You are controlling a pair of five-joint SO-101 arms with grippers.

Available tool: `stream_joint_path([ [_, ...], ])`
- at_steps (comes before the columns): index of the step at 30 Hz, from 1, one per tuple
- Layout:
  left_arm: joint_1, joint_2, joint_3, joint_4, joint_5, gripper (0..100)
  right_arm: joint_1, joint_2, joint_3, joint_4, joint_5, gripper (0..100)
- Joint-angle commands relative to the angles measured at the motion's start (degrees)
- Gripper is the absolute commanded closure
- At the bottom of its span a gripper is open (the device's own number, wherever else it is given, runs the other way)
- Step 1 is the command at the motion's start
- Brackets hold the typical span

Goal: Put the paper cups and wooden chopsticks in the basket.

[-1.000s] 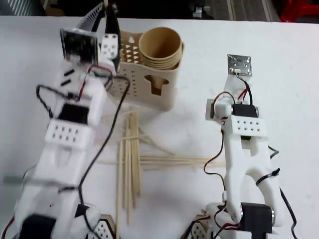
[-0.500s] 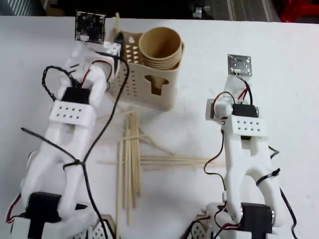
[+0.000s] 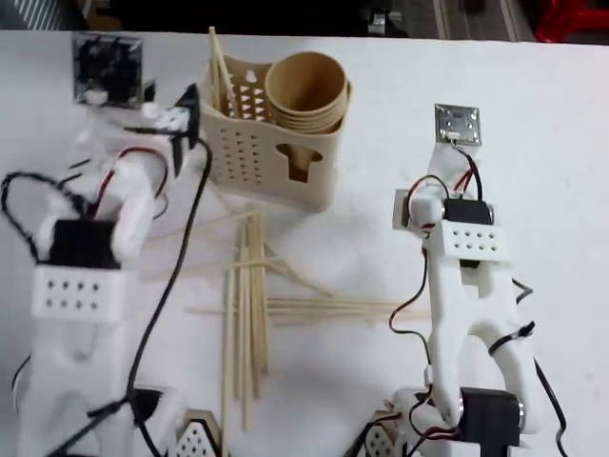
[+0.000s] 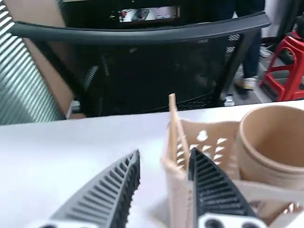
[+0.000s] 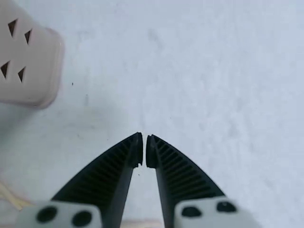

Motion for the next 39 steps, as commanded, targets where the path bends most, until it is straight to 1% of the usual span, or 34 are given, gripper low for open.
stream_joint_path([
  [1, -3.12, -6.37, 4.57, 0.97, 0.09, 82, 0.48, -1.98, -0.53, -0.57, -0.35, 96.7],
  [3, -5.14, -9.54, 8.62, 0.62, 0.00, 82, 0.48, -2.59, -0.79, 0.04, 1.32, 96.7],
  [5, -8.04, -12.79, 11.96, 0.62, 0.00, 82, 0.40, -3.47, -2.55, 3.30, 4.22, 96.7],
  [8, -12.70, -17.19, 16.44, 0.79, 0.00, 82, 0.22, -5.93, -7.12, 11.56, 5.01, 96.7],
  [10, -15.25, -19.47, 19.87, 0.79, 0.00, 82, -1.36, -7.69, -10.55, 17.45, 5.27, 96.7],
  [13, -17.89, -22.29, 25.14, 0.70, 0.00, 82, -6.64, -9.10, -14.86, 25.27, 5.36, 92.5],
  [15, -18.77, -23.69, 28.48, 0.70, 0.00, 82, -12.00, -9.01, -16.62, 28.70, 5.36, 90.3],
  [17, -18.77, -24.75, 32.00, 0.70, 0.00, 82, -18.42, -8.48, -17.23, 30.37, 5.27, 90.9],
  [19, -18.77, -25.71, 35.52, 0.70, 0.00, 82, -24.66, -7.69, -17.32, 30.64, 5.10, 91.0],
  [22, -18.77, -27.03, 40.00, 0.44, 0.00, 82, -32.13, -5.76, -17.32, 30.64, 4.75, 90.7],
  [25, -19.30, -28.62, 44.40, -2.73, 0.00, 82, -38.73, -2.51, -16.70, 30.55, 4.48, 90.7],
  [27, -20.97, -29.85, 47.03, -5.98, 0.00, 82, -41.80, 0.48, -15.65, 29.32, 1.14, 90.7],
  [30, -23.08, -31.78, 50.64, -9.67, 0.09, 82, -43.38, 6.11, -13.63, 23.16, -7.65, 90.7],
  [33, -23.34, -33.36, 53.19, -10.46, 0.09, 82, -43.56, 12.44, -12.48, 16.92, -14.15, 90.7],
  [39, -23.43, -35.82, 54.77, -10.29, 0.00, 82, -45.41, 20.09, -12.57, 9.01, -17.76, 90.7],
])
